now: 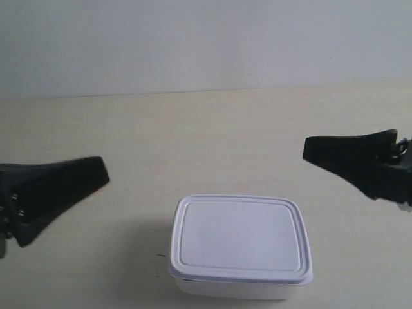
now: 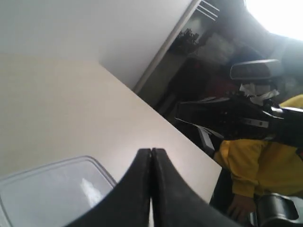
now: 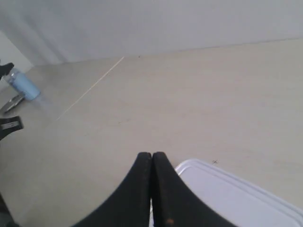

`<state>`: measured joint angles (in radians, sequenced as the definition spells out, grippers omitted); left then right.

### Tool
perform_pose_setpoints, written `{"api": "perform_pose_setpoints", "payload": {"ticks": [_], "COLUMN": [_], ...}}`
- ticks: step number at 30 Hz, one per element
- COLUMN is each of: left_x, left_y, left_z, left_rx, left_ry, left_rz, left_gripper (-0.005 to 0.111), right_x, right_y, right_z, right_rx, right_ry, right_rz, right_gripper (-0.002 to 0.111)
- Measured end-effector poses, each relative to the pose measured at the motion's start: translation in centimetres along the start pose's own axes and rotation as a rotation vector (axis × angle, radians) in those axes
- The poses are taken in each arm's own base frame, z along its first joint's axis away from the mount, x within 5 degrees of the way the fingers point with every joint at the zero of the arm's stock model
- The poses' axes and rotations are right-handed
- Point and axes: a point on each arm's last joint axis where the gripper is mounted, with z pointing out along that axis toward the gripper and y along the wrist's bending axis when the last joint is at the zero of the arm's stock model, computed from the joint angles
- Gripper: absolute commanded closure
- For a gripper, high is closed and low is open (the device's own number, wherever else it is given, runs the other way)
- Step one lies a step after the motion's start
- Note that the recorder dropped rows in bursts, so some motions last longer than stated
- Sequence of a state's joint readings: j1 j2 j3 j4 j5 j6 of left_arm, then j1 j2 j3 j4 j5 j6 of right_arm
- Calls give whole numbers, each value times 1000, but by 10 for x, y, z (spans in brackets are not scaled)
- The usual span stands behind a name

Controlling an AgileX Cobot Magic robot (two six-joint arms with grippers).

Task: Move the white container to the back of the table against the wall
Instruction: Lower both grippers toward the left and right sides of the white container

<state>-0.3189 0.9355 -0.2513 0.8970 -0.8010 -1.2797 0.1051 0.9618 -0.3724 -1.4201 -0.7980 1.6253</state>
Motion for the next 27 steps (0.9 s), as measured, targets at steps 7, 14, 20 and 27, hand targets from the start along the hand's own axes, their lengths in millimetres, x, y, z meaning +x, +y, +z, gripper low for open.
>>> {"api": "perform_pose_setpoints", "payload": {"ticks": [7, 14, 20, 27], "left_x": [39, 75, 96, 106], "left_y": [-6, -16, -11, -5], "left_z": [44, 66, 69, 70], "left_rx": [17, -21, -80, -127], "left_ry": [192, 331, 445, 507], "left_rz": [12, 61, 74, 74], "left_gripper": [107, 107, 107, 107], "right_x": [18, 37, 51, 77], "right_y": [15, 31, 36, 38], "right_z": [14, 19, 29, 49], "right_rx": [16, -12, 5, 26], "right_ry": [133, 279, 369, 516], "right_rz": [-80, -126, -72, -83], "right_gripper": [108, 108, 108, 108]}}
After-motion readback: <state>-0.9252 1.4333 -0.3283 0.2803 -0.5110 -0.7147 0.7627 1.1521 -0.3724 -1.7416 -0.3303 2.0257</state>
